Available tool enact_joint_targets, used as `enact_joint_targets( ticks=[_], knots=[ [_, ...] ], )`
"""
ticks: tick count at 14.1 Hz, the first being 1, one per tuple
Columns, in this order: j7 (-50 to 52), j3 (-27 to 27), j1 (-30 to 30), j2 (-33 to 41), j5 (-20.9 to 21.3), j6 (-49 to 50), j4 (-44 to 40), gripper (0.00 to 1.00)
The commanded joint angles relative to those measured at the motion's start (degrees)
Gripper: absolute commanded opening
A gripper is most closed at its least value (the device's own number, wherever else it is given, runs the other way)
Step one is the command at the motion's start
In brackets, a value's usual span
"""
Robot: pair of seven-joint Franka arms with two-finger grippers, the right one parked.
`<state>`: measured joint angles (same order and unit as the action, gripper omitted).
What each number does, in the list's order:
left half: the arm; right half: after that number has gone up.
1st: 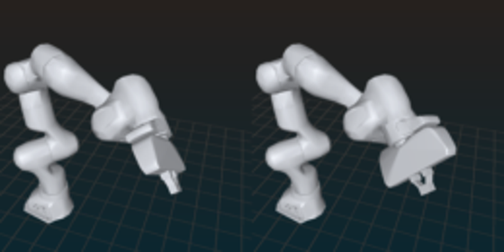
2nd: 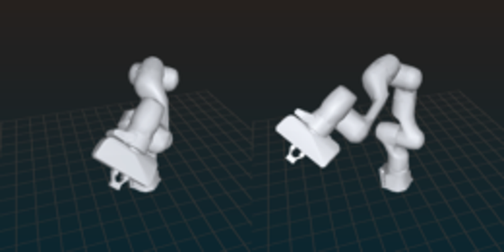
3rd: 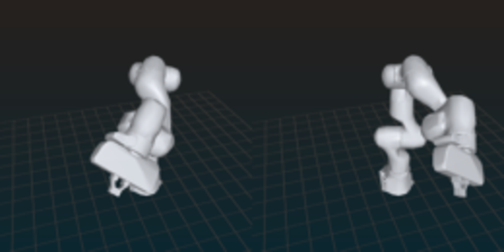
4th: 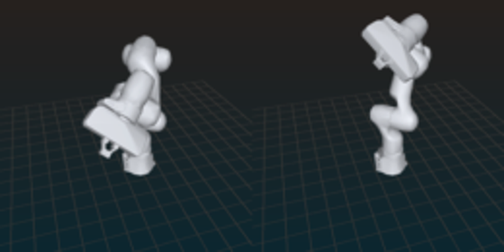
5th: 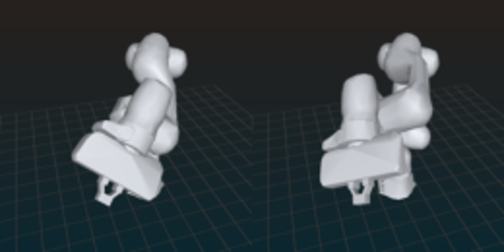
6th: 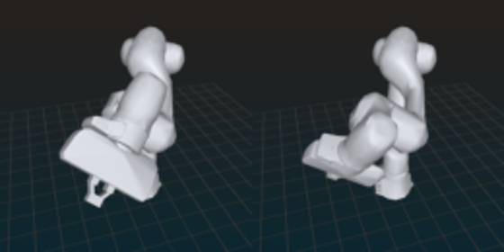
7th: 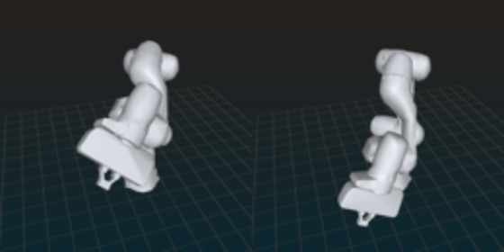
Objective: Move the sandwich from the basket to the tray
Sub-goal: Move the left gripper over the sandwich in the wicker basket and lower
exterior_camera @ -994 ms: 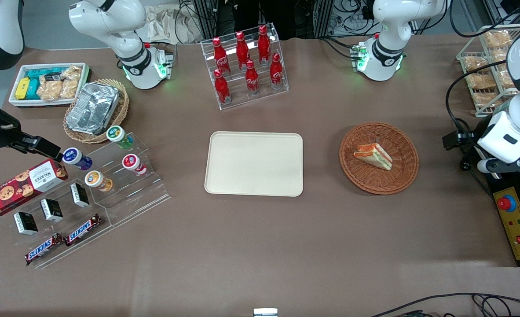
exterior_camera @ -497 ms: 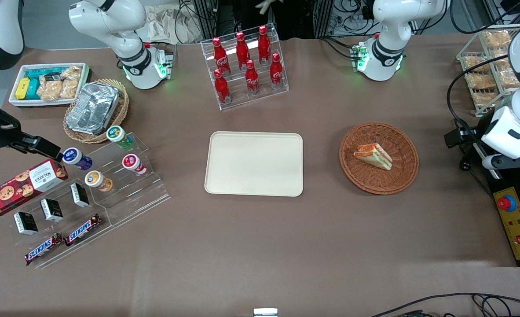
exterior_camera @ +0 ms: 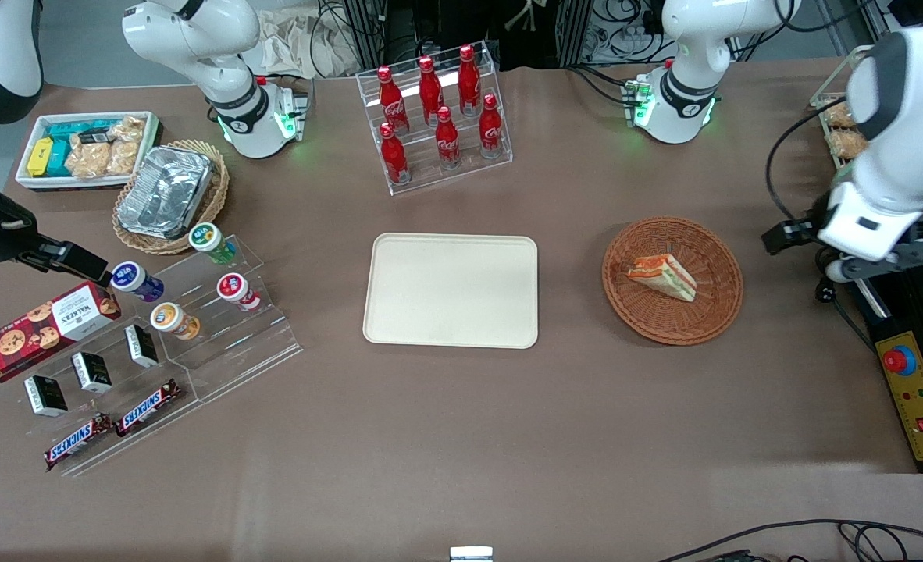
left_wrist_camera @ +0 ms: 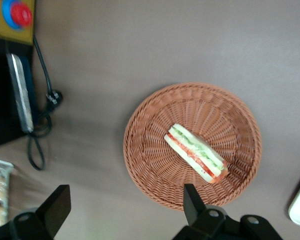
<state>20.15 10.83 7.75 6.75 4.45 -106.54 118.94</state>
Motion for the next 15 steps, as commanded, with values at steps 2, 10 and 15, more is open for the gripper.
enact_joint_targets(
  ticks=[2,10,15],
  knots=[
    [13.7,0.6,-0.4,2.6,-0.6,-4.6,9.3,0.99],
    [33.8,0.6,-5.0,0.1,-0.8,-20.5,18.9,0.99],
    [53.8,0.7,-6.9,-6.5,-1.7,-27.5,17.8,0.98]
  ],
)
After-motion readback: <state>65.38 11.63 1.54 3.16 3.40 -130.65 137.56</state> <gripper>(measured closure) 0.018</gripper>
